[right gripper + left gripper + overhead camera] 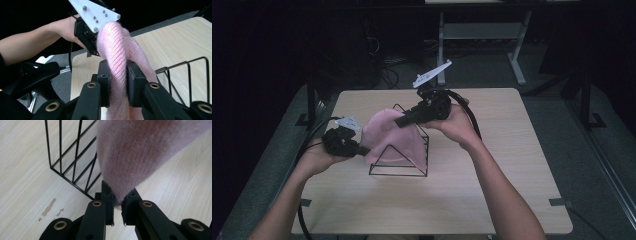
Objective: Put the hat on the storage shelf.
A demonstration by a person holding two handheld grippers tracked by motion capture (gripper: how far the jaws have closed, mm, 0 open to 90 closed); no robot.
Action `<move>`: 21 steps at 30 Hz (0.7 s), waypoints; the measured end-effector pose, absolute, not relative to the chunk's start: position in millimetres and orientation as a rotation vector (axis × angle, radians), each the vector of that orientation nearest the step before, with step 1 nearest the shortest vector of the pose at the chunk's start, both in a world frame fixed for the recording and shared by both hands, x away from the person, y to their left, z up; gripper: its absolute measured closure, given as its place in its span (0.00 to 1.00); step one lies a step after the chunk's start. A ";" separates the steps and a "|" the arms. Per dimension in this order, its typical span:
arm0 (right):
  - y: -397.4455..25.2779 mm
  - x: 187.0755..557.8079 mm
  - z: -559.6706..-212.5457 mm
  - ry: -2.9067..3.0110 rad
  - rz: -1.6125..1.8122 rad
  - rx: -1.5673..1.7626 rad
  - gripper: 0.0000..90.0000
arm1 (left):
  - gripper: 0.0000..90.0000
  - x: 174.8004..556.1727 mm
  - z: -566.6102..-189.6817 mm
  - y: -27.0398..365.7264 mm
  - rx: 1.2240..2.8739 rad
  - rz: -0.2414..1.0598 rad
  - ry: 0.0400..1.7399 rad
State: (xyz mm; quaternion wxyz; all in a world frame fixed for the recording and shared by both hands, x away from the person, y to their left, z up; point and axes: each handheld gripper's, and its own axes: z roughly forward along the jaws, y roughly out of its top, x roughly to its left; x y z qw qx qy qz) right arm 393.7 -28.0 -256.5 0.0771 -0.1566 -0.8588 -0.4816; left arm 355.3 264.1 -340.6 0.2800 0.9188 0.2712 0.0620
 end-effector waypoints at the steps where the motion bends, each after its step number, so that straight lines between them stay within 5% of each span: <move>1: -28.4 393.8 -258.5 -2.572 -1.437 -0.470 0.83 | 0.91 355.5 -342.1 264.0 2.469 0.168 0.723; 21: -26.9 391.8 -292.7 -2.533 -1.371 -0.484 0.79 | 0.91 355.3 -370.3 259.6 2.559 0.180 0.727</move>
